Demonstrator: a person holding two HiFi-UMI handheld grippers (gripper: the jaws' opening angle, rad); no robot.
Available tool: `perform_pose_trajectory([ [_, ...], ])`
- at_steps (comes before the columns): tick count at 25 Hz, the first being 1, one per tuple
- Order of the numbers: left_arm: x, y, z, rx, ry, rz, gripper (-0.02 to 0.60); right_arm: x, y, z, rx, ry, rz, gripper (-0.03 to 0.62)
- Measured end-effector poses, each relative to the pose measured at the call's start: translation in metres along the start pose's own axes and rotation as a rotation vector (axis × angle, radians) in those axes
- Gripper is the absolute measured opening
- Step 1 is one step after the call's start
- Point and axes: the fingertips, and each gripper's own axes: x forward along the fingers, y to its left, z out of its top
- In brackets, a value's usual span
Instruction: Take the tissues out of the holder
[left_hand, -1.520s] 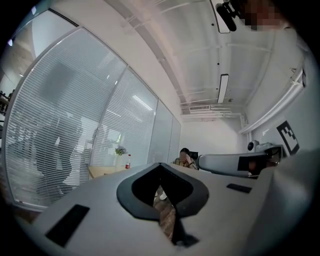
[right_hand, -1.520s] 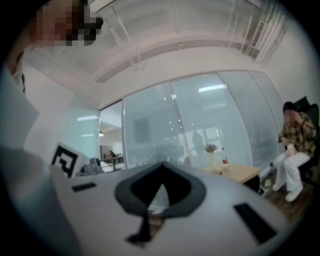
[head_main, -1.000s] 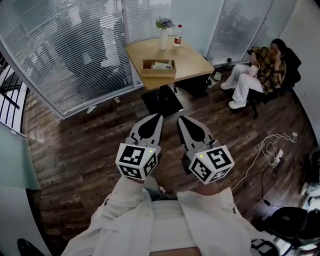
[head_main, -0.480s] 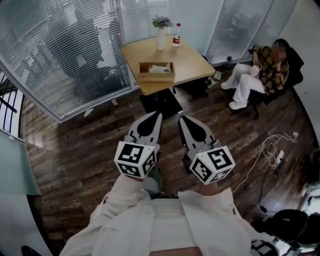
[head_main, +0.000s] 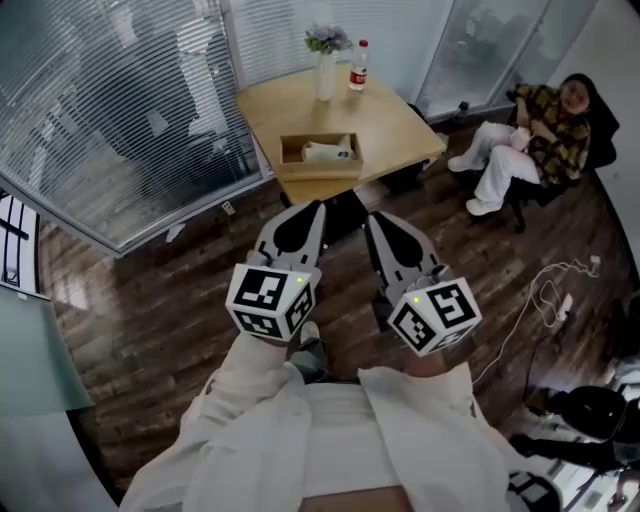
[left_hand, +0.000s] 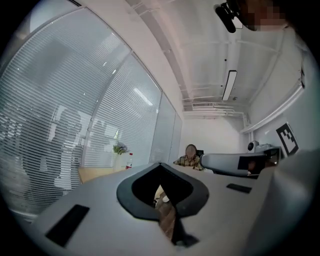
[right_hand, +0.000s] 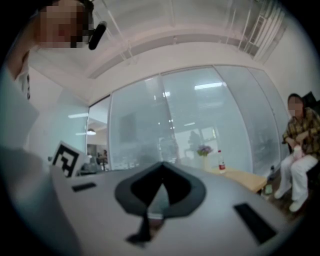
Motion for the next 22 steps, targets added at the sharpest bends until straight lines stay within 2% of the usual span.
perform_pose_trajectory([
  [6, 0.029, 0.033, 0.022, -0.003, -0.046, -0.054, 0.009, 0.048, -0.009, 0.015, -0.028, -0.033, -0.012, 0.012],
  [16, 0.062, 0.058, 0.009, -0.010, 0.007, -0.072, 0.009, 0.082, -0.029, 0.003, 0.009, 0.018, -0.004, 0.012],
  [22, 0.082, 0.071, 0.005, -0.009, 0.024, -0.056, 0.009, 0.097, -0.047, 0.002, 0.035, 0.023, 0.006, 0.012],
])
